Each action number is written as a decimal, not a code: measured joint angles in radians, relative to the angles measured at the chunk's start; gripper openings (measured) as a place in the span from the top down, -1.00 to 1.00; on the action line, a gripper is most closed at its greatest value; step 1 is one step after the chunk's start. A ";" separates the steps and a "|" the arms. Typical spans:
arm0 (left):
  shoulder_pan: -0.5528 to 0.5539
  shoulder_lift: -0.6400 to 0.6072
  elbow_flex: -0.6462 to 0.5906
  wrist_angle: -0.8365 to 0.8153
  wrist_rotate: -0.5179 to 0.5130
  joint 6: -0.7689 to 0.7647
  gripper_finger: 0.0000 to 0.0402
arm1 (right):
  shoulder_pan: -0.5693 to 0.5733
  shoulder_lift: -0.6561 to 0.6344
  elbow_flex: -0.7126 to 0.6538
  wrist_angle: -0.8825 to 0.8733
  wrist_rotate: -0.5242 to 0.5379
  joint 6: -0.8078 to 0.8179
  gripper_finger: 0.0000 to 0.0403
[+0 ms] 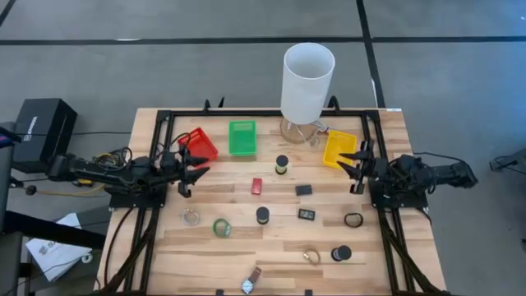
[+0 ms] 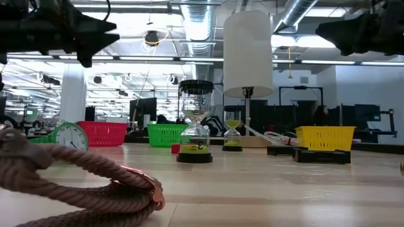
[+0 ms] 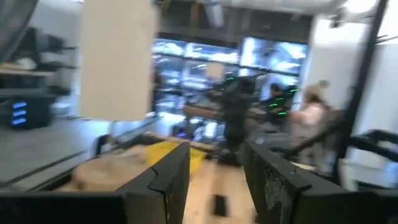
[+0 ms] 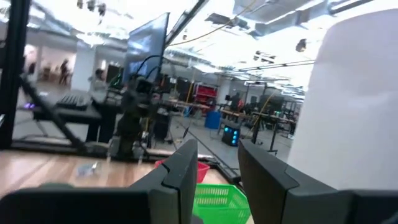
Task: Pick & Place Office items
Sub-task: Put the bottom green hourglass into the orange bin
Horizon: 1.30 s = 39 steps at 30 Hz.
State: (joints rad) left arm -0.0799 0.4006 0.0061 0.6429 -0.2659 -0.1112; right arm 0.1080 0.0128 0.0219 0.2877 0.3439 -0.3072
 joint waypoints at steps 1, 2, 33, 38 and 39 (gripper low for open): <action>0.000 0.011 0.000 0.037 0.033 0.000 0.28 | -0.009 0.000 0.000 0.001 0.000 0.007 0.46; 0.000 0.026 0.000 0.079 0.061 0.000 0.28 | -0.019 0.000 0.000 0.001 0.000 0.009 0.46; -0.111 1.053 0.546 0.220 0.212 0.111 -0.31 | -0.100 0.370 0.003 0.312 -0.138 0.340 -0.13; -0.112 1.122 0.553 0.216 0.215 0.067 -0.31 | -0.057 0.544 0.001 0.413 -0.138 0.424 -0.11; -0.116 1.135 0.553 0.219 0.214 0.049 -0.30 | -0.045 0.585 0.002 0.441 -0.138 0.443 -0.10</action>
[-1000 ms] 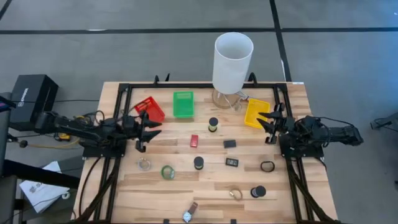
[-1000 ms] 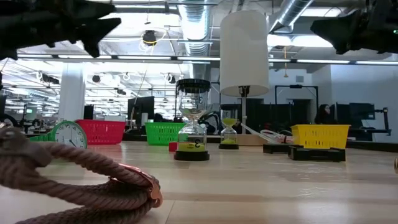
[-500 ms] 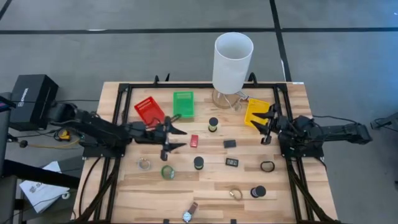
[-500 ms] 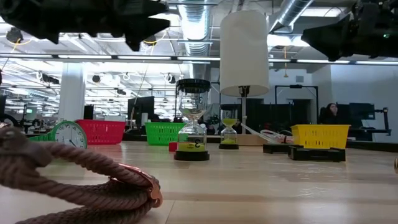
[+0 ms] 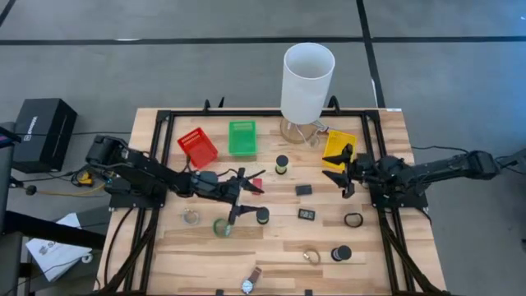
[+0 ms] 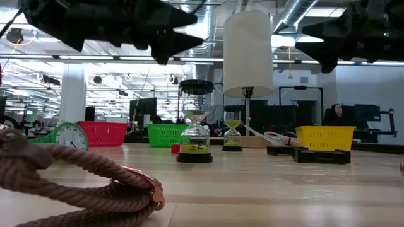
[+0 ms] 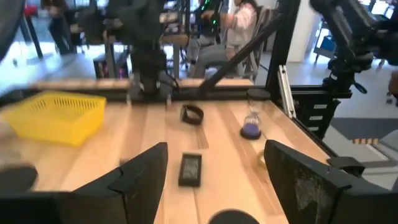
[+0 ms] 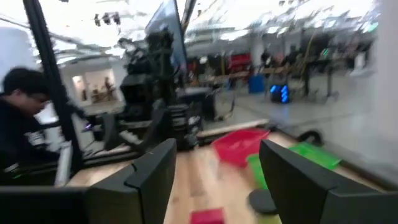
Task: Pick & Place Office items
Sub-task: Put the bottom green hourglass into the orange bin
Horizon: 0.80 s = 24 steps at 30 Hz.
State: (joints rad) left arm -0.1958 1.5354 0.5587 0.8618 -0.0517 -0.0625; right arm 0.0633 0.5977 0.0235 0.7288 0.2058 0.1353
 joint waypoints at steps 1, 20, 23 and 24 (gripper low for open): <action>-0.003 0.011 0.000 0.001 0.000 -0.009 -0.30 | 0.013 0.040 0.000 0.027 0.000 0.014 -0.09; -0.053 0.151 0.063 -0.017 -0.012 -0.021 -0.33 | 0.099 0.646 0.283 0.119 0.012 -0.062 -0.03; -0.053 0.180 0.064 -0.011 -0.031 -0.022 -0.33 | 0.087 0.698 0.316 0.118 0.012 -0.084 -0.03; -0.053 0.192 0.064 -0.013 -0.040 -0.025 -0.33 | 0.082 0.713 0.326 0.118 0.012 -0.084 -0.03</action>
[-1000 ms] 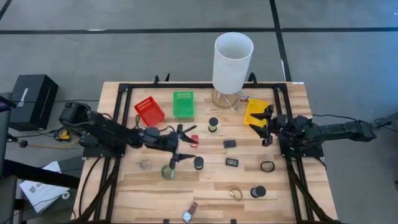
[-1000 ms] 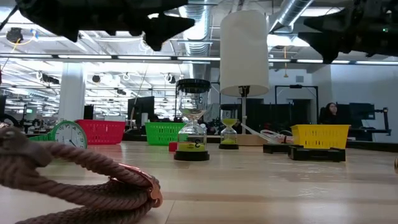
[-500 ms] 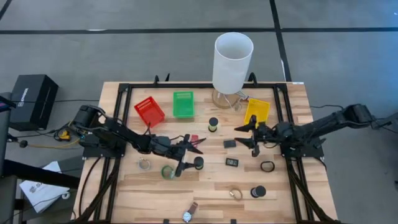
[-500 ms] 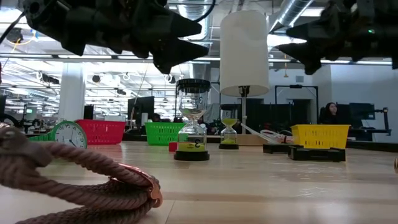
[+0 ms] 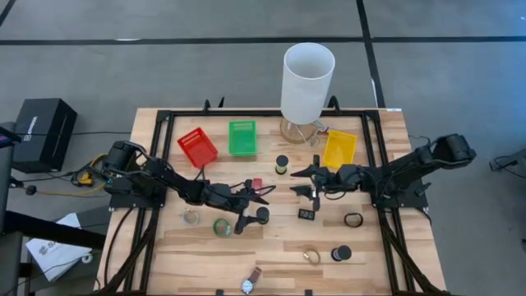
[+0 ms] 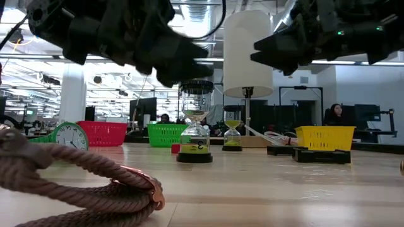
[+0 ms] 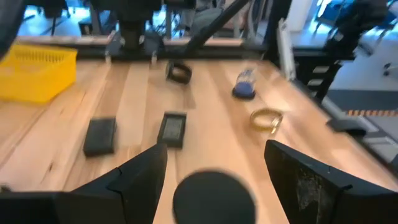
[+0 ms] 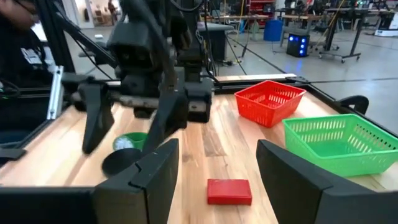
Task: Pick & Place Office items
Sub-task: Put the bottom green hourglass into the orange bin
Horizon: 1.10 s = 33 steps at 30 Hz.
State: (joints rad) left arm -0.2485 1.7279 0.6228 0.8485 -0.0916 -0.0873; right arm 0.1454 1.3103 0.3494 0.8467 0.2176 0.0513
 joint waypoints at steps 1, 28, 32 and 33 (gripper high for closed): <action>0.000 0.010 -0.001 -0.004 -0.006 -0.002 -0.33 | -0.006 0.015 0.010 0.000 0.000 0.000 -0.03; -0.001 0.068 0.000 0.011 -0.047 -0.025 -0.33 | -0.109 0.051 0.046 0.000 -0.008 -0.010 -0.03; -0.001 0.061 -0.002 0.000 -0.085 -0.025 -0.33 | -0.109 0.051 0.046 0.000 -0.008 -0.010 -0.03; -0.001 0.060 -0.002 0.002 -0.085 -0.025 -0.33 | -0.109 0.051 0.046 0.000 -0.008 -0.010 -0.03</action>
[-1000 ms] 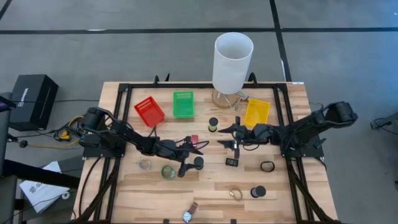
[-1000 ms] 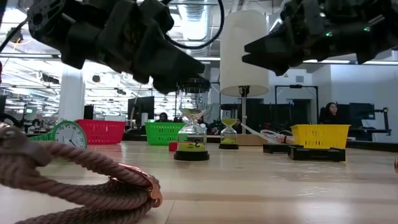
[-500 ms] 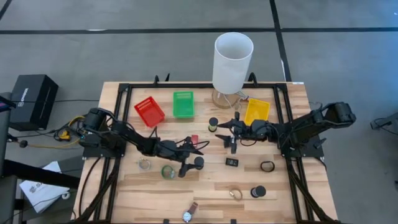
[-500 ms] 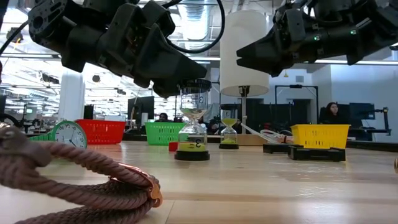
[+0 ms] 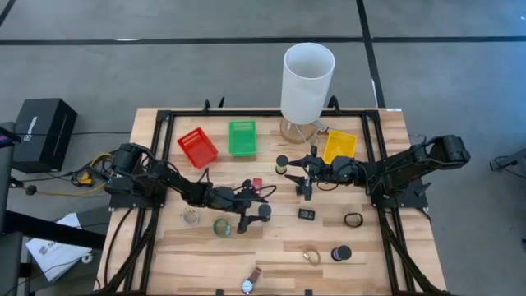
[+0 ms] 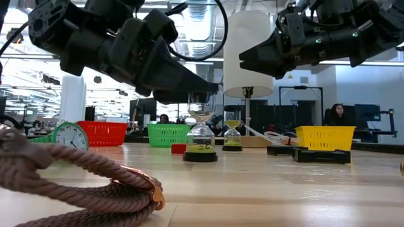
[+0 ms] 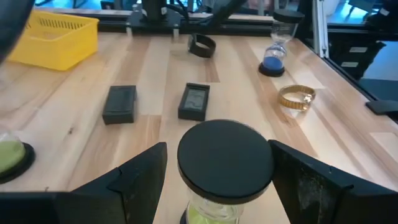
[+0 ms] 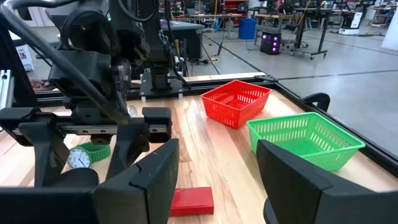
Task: Pick & Place Office items
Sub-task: Put the bottom green hourglass into the orange bin
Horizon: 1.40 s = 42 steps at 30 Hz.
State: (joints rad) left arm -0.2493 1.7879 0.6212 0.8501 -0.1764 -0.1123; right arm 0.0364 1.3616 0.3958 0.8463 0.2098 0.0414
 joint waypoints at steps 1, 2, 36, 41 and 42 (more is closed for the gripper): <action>0.000 -0.001 0.000 0.002 0.000 0.000 -0.33 | 0.000 0.000 0.000 0.000 0.000 0.000 -0.03; 0.000 -0.001 0.000 0.002 0.000 0.000 -0.33 | 0.000 0.000 0.000 0.000 0.000 0.000 -0.03; 0.066 -0.176 0.000 -0.134 -0.001 0.011 -0.09 | 0.001 0.000 0.000 0.000 -0.001 0.000 -0.03; 0.137 -0.343 0.000 -0.326 -0.077 0.095 -0.12 | 0.001 0.000 0.000 0.001 -0.001 0.001 -0.03; 0.152 -0.373 0.000 -0.353 -0.089 0.109 -0.11 | 0.001 0.000 0.000 0.000 -0.001 0.001 -0.03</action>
State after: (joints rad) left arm -0.0977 1.4154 0.6209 0.4968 -0.2654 -0.0033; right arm 0.0372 1.3613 0.3954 0.8467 0.2092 0.0425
